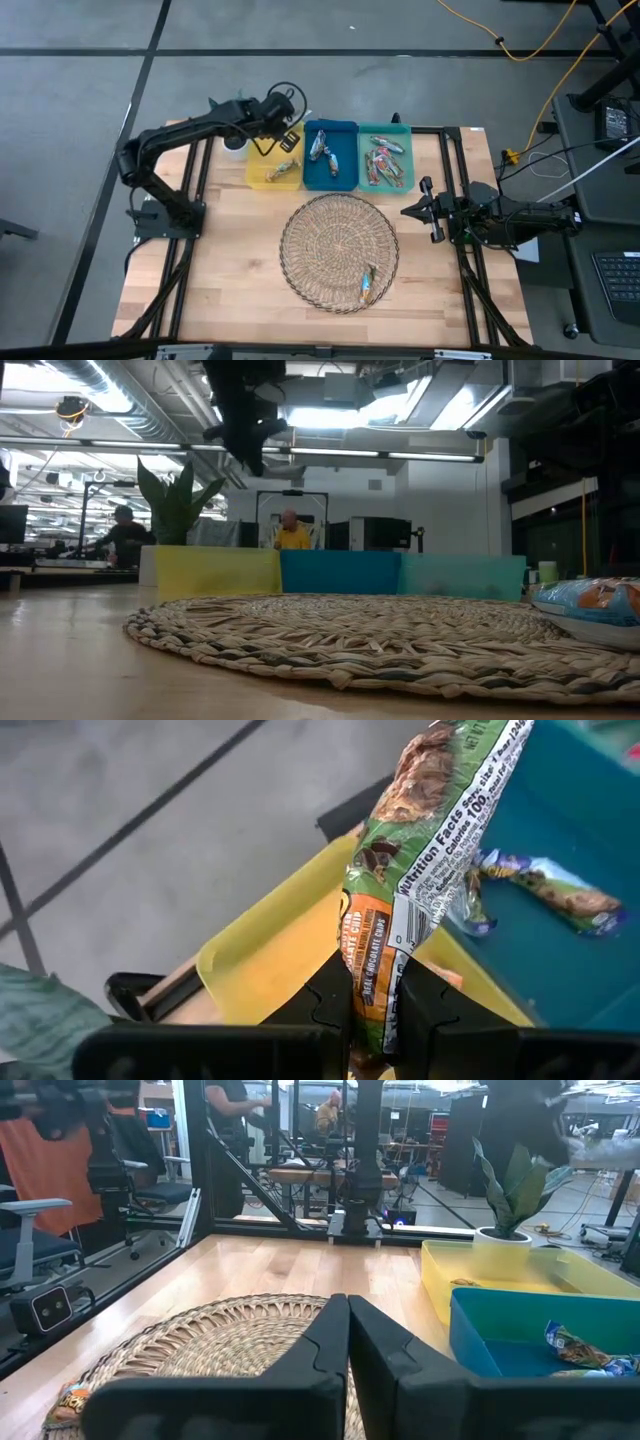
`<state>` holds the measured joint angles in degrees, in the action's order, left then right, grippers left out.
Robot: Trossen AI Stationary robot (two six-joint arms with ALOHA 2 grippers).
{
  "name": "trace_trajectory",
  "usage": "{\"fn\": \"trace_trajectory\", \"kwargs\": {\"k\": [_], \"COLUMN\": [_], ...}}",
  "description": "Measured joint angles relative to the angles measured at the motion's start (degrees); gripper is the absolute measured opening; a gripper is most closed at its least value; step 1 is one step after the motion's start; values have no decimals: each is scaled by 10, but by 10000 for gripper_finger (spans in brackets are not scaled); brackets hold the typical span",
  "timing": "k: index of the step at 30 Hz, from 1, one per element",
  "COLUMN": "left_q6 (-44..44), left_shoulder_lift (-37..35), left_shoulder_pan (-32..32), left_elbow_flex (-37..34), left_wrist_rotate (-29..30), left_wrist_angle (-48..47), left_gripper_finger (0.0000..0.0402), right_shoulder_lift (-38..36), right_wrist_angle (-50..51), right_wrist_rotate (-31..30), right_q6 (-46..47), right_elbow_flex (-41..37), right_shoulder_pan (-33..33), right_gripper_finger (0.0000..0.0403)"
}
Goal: Pick and place Granola Bars by type
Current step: Put the yellow granola bar into the yellow bin
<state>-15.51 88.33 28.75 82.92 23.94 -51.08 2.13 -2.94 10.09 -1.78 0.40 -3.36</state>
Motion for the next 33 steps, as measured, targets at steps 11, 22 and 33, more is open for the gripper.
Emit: {"fn": "trace_trajectory", "kwargs": {"k": [11,22,33], "left_q6": [39,58,49], "left_shoulder_lift": [10,10,9], "left_shoulder_pan": [51,67,66], "left_elbow_flex": [-41,-144,-224], "left_wrist_rotate": [-48,-92,-134], "left_wrist_angle": [6,88,149], "left_gripper_finger": [31,31,31], "right_shoulder_lift": [0,0,0], "right_wrist_angle": [0,0,0], "right_wrist_rotate": [0,0,0], "right_q6": [0,0,0], "right_elbow_flex": [0,0,0], "right_shoulder_pan": [0,0,0], "right_gripper_finger": [14,14,14]}}
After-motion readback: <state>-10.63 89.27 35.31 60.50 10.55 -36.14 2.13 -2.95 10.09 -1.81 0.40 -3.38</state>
